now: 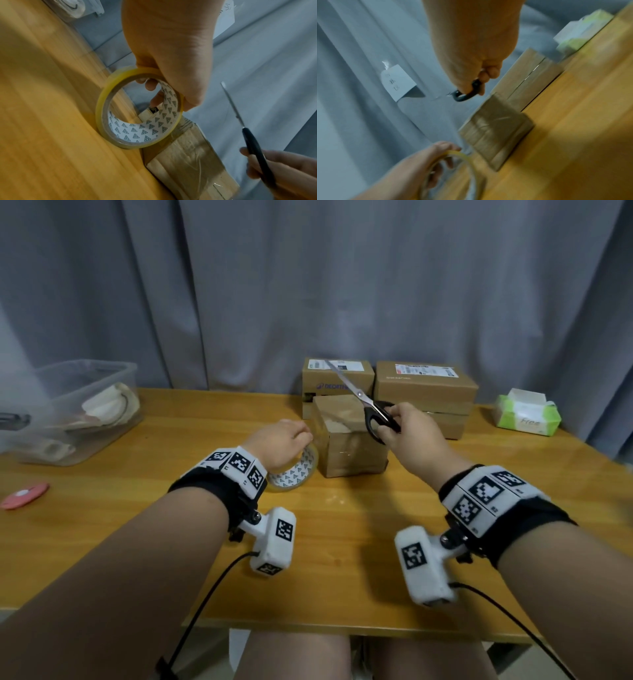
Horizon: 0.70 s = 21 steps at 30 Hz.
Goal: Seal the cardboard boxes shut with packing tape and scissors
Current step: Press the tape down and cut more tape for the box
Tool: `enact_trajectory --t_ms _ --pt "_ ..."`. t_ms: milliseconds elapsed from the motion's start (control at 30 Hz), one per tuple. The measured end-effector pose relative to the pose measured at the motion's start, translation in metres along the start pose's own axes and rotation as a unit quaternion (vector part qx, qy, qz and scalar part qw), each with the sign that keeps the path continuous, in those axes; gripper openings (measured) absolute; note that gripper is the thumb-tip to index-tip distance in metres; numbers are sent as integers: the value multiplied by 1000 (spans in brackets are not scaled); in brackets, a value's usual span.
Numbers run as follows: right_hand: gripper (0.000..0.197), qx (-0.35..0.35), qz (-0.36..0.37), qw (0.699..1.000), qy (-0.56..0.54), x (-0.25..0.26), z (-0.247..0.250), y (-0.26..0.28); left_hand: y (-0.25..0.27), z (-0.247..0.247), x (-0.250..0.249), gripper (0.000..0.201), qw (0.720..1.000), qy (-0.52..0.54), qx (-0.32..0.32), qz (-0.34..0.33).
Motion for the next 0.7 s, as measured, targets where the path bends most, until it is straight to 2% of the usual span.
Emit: enact_trajectory --t_ms 100,200,267,367,533,700 --pt "17 -30 -30 999 -5 17 -4 -15 1 0 1 35 1000 15 -3 -4" --pt "30 -28 -52 997 44 35 -15 -31 1 1 4 34 1000 21 -11 -9" --pt "32 -36 -33 994 96 49 -24 -37 0 1 6 32 1000 25 -13 -9" --pt "40 -9 -11 996 85 62 -44 -39 -2 0 7 32 1000 20 -16 -10" --pt "26 -9 -19 998 65 52 -68 -27 -4 -2 10 32 999 27 -27 -9" --pt "35 -36 3 998 47 41 -69 -21 -2 -1 7 35 999 16 -36 -16"
Point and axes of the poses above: each hand's wrist, its own y-axis away from the middle knuckle, its own z-axis out of the back of the hand, x = y × z, the point moved 5 cm from there along -y, towards the middle knuckle, and after that the axes turned 3 degrees about -x, right-handed, at the moved point
